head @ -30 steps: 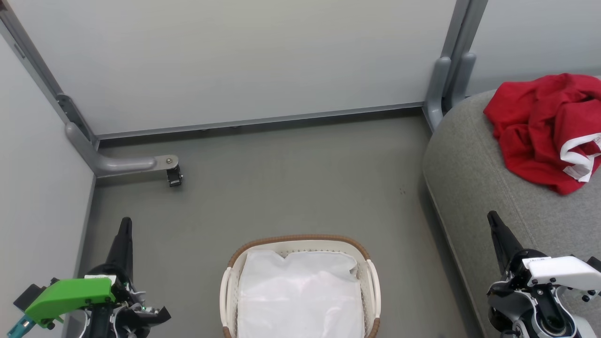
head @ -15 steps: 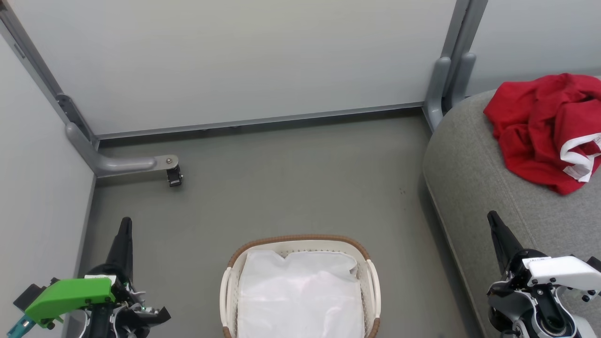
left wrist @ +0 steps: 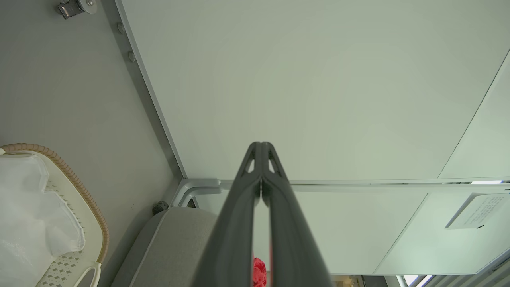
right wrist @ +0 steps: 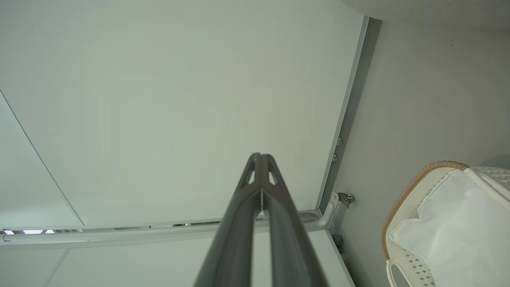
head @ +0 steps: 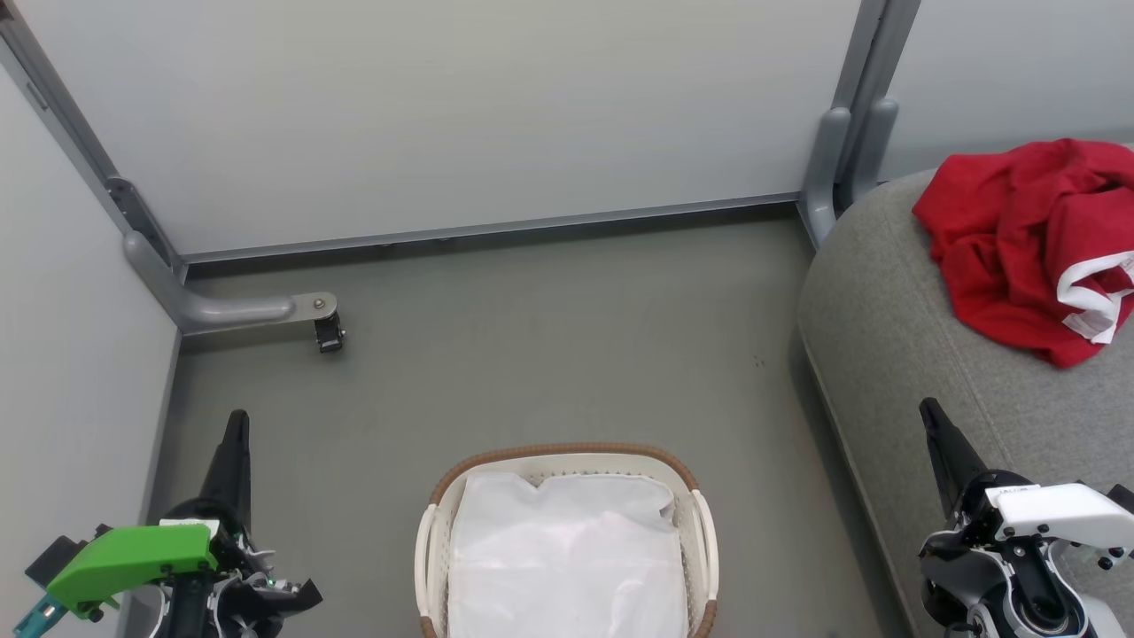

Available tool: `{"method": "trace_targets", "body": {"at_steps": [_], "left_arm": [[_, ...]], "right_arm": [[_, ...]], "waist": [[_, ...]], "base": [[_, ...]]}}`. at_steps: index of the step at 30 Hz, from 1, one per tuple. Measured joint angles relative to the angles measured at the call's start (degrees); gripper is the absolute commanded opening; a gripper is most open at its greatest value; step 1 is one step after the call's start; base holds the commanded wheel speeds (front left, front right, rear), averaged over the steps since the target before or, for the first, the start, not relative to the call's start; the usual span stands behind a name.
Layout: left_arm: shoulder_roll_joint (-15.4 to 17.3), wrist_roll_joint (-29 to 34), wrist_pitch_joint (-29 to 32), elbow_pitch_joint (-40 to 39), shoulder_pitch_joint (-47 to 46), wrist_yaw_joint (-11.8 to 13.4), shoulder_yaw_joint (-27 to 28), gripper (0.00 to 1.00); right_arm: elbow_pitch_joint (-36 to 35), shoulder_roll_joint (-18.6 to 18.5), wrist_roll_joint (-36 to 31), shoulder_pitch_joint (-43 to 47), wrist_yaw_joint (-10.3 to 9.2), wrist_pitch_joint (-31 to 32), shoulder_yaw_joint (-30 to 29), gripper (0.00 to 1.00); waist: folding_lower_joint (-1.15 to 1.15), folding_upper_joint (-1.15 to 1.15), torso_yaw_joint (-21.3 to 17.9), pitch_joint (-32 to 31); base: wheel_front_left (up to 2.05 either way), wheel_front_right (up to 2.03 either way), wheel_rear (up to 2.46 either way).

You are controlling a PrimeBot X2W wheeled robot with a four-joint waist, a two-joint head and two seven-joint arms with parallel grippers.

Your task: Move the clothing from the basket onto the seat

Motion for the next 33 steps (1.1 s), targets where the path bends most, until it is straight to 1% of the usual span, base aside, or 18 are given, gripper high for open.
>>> {"method": "trace_targets", "body": {"at_steps": [33], "left_arm": [[-0.1,0.02,0.14,0.0,-0.01,0.0,0.18,0.0]], "right_arm": [[0.0,0.0,0.0,-0.01,0.0,0.0,0.0,0.0]], "waist": [[0.0,0.0,0.0,0.0]], "base": [[0.0,0.0,0.0]]}}
